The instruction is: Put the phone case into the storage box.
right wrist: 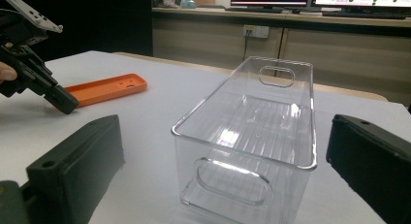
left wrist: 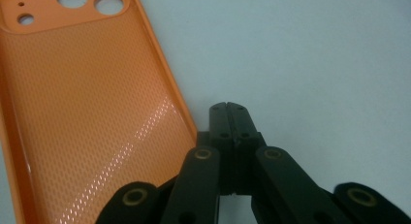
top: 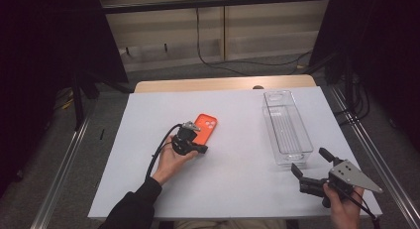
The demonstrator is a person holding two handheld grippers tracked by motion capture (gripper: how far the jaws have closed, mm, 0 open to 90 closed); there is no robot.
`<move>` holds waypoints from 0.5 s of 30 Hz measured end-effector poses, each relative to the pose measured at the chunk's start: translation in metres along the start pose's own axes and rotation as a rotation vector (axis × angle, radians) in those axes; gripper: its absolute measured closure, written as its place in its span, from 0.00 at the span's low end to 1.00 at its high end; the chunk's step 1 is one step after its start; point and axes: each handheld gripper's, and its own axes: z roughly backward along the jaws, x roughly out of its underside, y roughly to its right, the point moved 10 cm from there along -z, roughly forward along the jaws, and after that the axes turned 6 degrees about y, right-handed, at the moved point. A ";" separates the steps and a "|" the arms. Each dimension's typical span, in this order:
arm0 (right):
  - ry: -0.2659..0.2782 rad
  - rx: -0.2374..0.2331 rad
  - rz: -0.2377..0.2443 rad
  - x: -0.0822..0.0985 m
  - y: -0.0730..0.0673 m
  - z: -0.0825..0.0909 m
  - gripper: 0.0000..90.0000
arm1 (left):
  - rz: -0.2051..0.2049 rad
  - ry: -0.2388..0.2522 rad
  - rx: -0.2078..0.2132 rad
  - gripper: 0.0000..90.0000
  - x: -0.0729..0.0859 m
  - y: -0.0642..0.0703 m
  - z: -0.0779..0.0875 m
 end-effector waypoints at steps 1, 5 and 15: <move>-0.001 0.000 0.000 0.000 0.000 0.000 0.00 | 0.001 -0.001 -0.002 1.00 0.000 -0.001 0.000; -0.001 0.000 -0.001 0.000 0.000 0.000 0.00 | 0.000 -0.003 -0.007 1.00 0.002 -0.003 0.003; -0.003 0.000 -0.001 0.001 0.000 0.000 0.00 | 0.010 0.002 -0.014 1.00 0.009 -0.012 0.013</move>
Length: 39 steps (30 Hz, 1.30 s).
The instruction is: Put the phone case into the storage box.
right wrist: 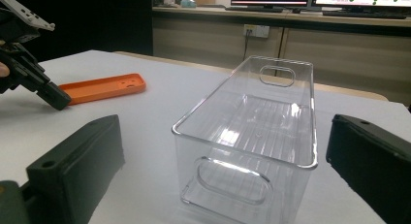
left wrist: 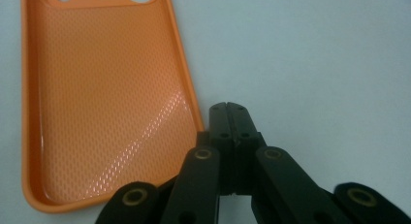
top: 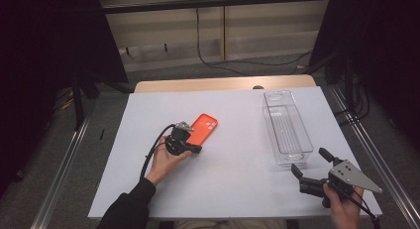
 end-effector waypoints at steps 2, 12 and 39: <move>0.001 0.000 0.002 0.000 0.000 0.000 0.00 | 0.005 -0.002 -0.009 1.00 0.001 -0.003 0.002; 0.003 -0.003 0.003 -0.001 0.000 0.000 0.00 | 0.006 0.017 0.014 1.00 -0.001 -0.005 0.008; 0.007 -0.006 0.005 -0.001 -0.001 0.000 0.00 | -0.007 0.199 -0.049 0.54 -0.029 -0.003 0.028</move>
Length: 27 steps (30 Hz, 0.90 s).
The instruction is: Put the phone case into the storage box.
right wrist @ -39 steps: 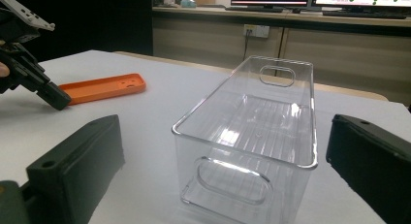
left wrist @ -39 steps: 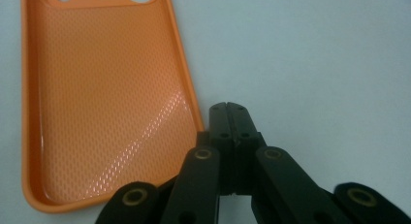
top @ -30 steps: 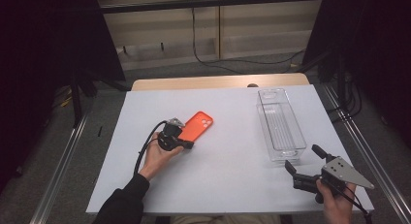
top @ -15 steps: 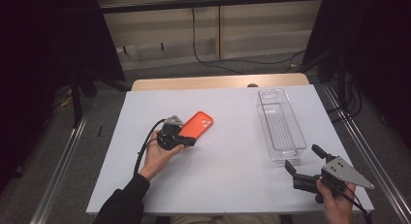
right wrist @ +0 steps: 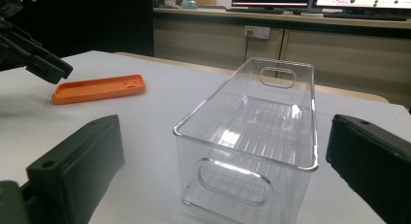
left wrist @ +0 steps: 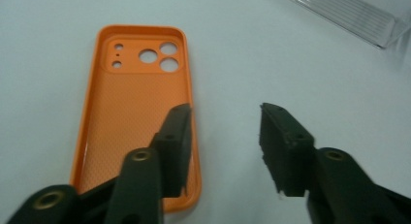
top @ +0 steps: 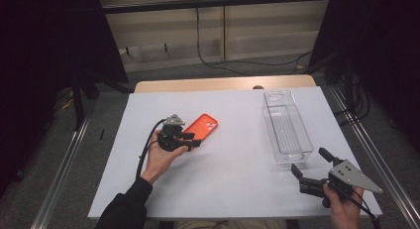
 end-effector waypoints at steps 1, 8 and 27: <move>0.000 0.000 -0.001 0.000 0.000 0.000 0.00 | -0.003 0.008 -0.002 0.52 -0.001 0.000 0.000; 0.001 0.003 0.000 0.000 0.001 0.000 0.00 | 0.000 0.022 -0.018 0.23 -0.008 -0.003 0.004; -0.001 0.008 0.000 0.000 0.002 0.000 0.00 | 0.045 0.002 -0.031 0.06 -0.021 -0.021 0.012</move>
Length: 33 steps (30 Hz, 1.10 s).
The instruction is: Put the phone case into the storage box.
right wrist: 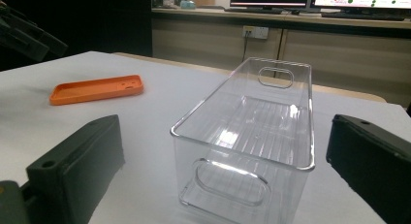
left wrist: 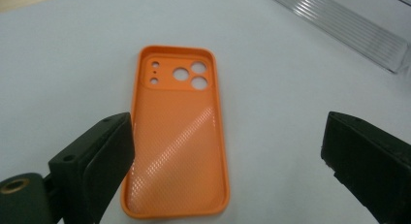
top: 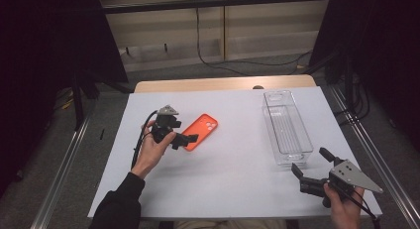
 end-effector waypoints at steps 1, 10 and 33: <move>-0.001 0.000 -0.001 0.000 0.000 0.000 0.00 | -0.003 -0.013 0.008 0.06 0.000 -0.001 -0.001; -0.002 0.002 -0.002 0.001 0.000 -0.001 0.00 | -0.031 -0.081 -0.029 0.06 -0.004 -0.016 -0.015; 0.000 -0.003 -0.003 0.000 0.000 0.000 0.00 | -0.076 -0.283 -0.052 0.07 0.007 -0.026 -0.065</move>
